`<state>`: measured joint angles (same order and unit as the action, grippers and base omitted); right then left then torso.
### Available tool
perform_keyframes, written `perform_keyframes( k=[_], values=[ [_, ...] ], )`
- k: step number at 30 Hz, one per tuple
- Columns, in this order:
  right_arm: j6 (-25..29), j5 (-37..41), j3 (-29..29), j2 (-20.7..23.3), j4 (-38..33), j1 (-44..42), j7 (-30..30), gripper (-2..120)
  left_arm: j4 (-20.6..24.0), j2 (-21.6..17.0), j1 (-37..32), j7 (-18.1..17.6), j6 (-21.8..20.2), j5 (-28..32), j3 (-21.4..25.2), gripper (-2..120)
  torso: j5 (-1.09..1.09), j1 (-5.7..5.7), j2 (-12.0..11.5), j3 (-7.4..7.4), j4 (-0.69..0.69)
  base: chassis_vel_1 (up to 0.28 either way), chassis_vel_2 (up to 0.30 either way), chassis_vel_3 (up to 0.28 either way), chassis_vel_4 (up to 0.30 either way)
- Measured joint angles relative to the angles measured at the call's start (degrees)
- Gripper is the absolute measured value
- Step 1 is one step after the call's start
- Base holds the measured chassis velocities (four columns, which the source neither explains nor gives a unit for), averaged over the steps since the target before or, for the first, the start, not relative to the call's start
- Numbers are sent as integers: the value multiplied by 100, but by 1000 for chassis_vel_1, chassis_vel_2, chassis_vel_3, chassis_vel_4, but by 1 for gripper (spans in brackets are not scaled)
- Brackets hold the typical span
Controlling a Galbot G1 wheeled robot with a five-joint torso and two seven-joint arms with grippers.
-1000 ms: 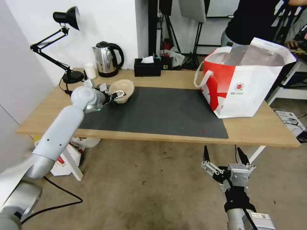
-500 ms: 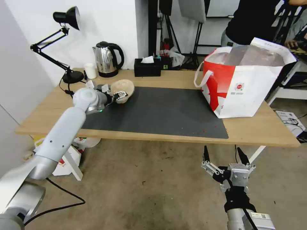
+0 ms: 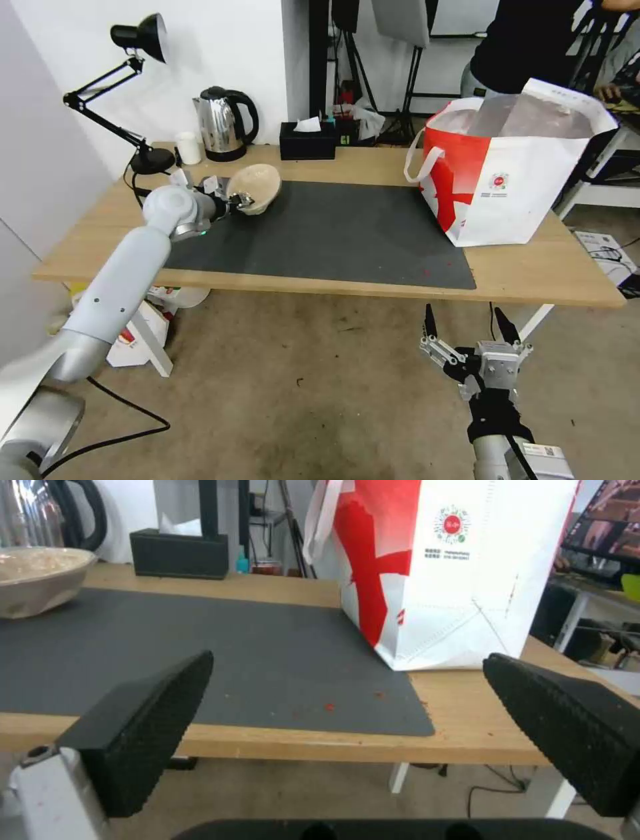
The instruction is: Pick up the trash from the table and place it into the takeout bag.
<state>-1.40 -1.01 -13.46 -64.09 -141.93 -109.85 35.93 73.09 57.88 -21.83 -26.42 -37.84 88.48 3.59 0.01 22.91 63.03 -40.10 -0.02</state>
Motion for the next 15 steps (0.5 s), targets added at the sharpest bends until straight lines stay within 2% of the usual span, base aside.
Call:
perform_keyframes(
  k=[2,7,15],
  values=[
    [0,0,0,0,0,0,0,100,37,-42,-38,30,13,-10,30,15,0,0,0,0,2,0,0,0,0],
    [0,0,0,0,0,0,0,100,72,-79,-45,36,26,0,46,6,-1,0,0,1,1,0,0,0,0],
    [0,0,0,0,0,0,0,100,289,-197,-224,98,179,-3,150,4,-1,0,0,0,2,0,0,0,0]
  ],
)
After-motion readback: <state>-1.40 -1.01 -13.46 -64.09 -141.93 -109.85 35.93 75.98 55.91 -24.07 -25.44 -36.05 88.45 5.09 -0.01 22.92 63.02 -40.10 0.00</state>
